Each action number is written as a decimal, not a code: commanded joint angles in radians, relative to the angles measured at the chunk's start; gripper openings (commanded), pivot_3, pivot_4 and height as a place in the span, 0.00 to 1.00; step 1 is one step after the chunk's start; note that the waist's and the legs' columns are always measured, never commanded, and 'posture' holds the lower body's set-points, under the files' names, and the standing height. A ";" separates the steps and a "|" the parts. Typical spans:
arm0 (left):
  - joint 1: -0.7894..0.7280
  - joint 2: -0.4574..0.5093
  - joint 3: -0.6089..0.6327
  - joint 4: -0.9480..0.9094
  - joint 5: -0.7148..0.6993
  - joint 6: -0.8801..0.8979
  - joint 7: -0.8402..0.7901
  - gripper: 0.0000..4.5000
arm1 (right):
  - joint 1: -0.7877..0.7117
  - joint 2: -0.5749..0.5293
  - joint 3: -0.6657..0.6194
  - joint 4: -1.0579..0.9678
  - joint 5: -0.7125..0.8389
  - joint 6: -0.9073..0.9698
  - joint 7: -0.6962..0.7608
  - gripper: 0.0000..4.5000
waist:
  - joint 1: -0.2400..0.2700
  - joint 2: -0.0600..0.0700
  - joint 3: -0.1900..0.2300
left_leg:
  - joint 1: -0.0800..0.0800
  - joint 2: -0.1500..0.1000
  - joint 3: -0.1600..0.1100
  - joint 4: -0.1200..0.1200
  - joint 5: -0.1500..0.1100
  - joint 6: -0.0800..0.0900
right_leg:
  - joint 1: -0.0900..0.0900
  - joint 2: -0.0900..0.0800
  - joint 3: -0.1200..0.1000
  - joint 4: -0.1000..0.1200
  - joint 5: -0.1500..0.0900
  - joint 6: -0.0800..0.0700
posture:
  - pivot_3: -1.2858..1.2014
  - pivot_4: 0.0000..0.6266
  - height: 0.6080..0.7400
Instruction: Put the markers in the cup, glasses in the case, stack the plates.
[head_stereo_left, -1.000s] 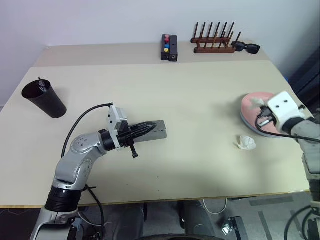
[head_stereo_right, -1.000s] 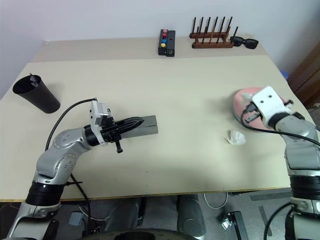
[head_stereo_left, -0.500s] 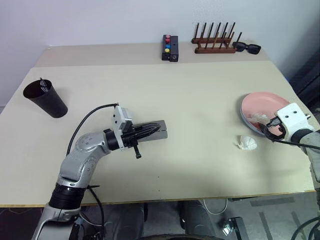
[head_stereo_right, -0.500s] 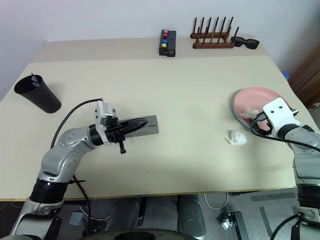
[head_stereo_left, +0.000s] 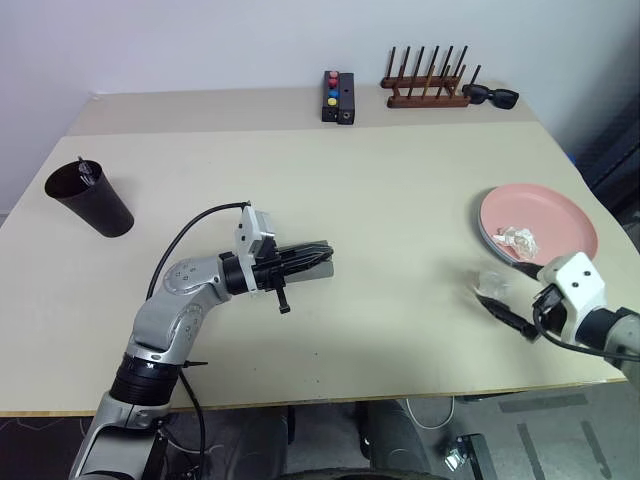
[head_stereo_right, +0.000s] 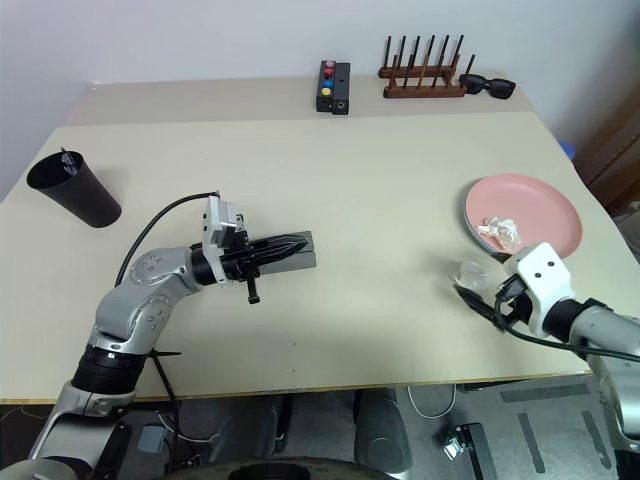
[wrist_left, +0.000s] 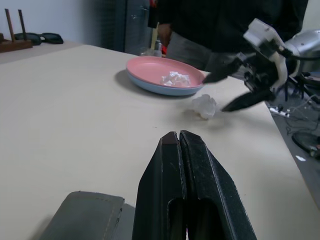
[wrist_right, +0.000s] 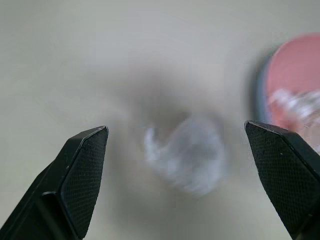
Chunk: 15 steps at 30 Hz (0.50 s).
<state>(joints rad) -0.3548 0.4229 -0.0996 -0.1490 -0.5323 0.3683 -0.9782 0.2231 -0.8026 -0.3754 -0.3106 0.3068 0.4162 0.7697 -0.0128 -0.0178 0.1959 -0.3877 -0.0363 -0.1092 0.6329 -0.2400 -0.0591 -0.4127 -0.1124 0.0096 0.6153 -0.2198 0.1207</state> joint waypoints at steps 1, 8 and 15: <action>-0.007 0.002 0.007 -0.024 -0.007 0.005 -0.002 0.00 | -0.023 0.014 0.021 0.016 -0.031 -0.005 -0.038 0.99 | 0.001 0.000 0.000 | 0.000 0.000 0.000 0.000 0.000 0.000 | 0.000 0.000 0.000 0.000 0.000 0.000 | 0.52 0.24 0.95; -0.005 0.007 0.008 -0.061 -0.022 0.056 0.009 0.00 | -0.060 0.016 0.049 0.069 -0.061 -0.017 -0.066 0.34 | 0.003 0.000 0.000 | -0.001 0.000 0.000 0.000 0.000 0.000 | 0.000 0.000 0.000 -0.001 0.000 0.000 | 0.52 0.24 0.95; -0.038 -0.009 0.003 -0.109 -0.033 0.116 0.050 0.00 | -0.080 0.034 0.017 0.001 0.001 -0.057 -0.033 0.00 | 0.002 0.000 0.000 | -0.001 0.000 0.000 0.000 0.000 0.000 | 0.000 0.000 0.000 -0.001 0.000 0.000 | 0.52 0.24 0.95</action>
<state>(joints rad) -0.3651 0.4199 -0.1018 -0.2035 -0.5381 0.4702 -0.9422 0.1637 -0.7752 -0.3233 -0.2485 0.2671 0.3901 0.7256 -0.0108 -0.0180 0.1960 -0.3884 -0.0363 -0.1095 0.6329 -0.2401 -0.0590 -0.4128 -0.1125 0.0093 0.6146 -0.2198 0.1209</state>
